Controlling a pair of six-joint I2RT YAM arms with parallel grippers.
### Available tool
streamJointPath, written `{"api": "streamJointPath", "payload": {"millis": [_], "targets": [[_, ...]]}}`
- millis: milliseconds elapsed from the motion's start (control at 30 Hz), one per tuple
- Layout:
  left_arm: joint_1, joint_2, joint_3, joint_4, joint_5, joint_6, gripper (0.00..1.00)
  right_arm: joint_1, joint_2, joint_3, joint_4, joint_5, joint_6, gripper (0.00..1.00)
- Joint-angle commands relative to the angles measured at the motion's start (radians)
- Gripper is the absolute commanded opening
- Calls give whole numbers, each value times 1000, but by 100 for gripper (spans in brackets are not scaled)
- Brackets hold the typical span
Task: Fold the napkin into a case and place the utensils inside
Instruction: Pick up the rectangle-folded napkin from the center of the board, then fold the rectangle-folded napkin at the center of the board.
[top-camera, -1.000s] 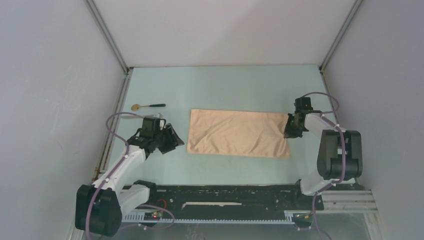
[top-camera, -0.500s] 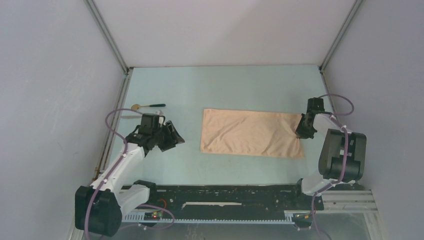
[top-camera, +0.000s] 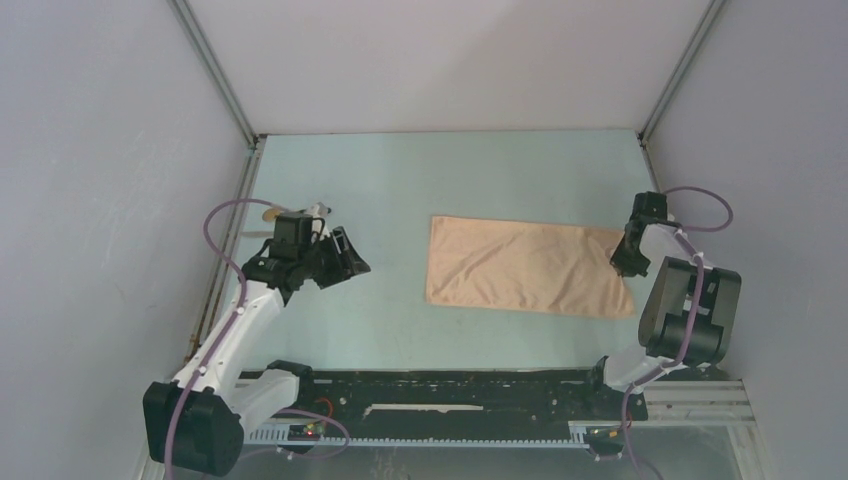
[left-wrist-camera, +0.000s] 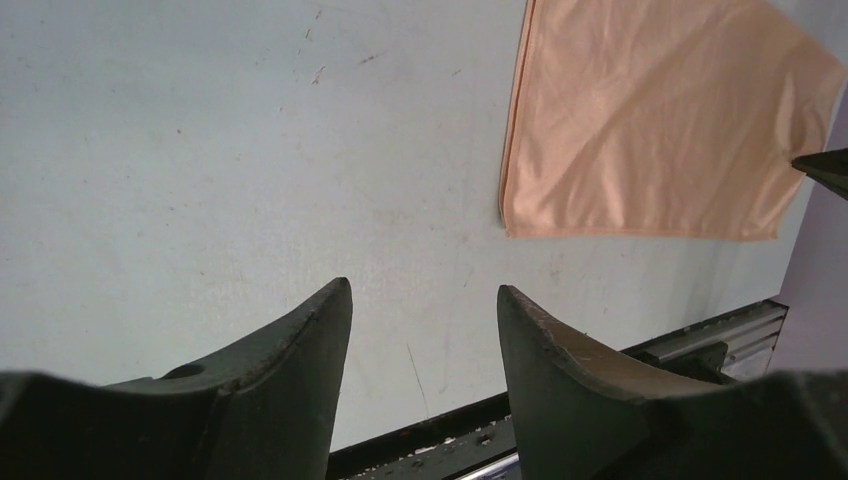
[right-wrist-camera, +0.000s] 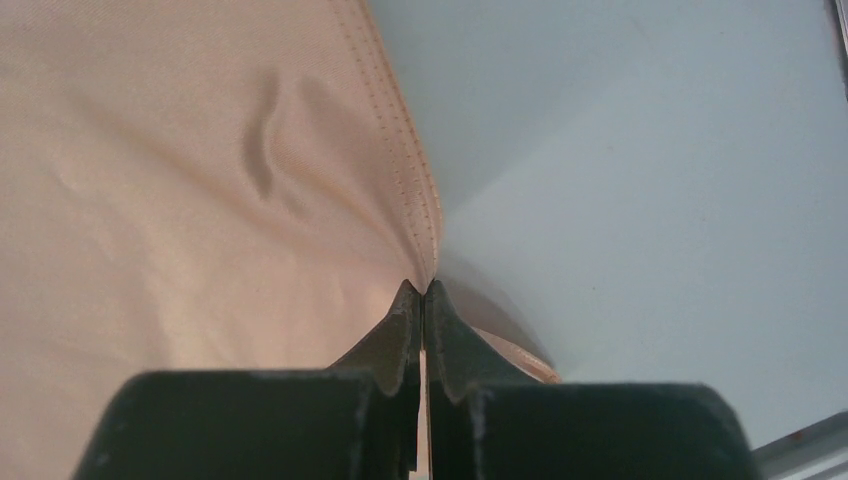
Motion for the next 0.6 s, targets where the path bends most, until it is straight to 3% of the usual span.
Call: {"api": "streamJointPath", "payload": {"millis": [0,333,567], "targets": [[1,-36,31,0,43,36,62,86,-33,52,-50,84,12,0],[1,-66,15,21,63,25,63,602,128,248,-299,254,103,0],[1,-97,5,11,69,30,63,912,384,575,-478,274,167,0]]}}
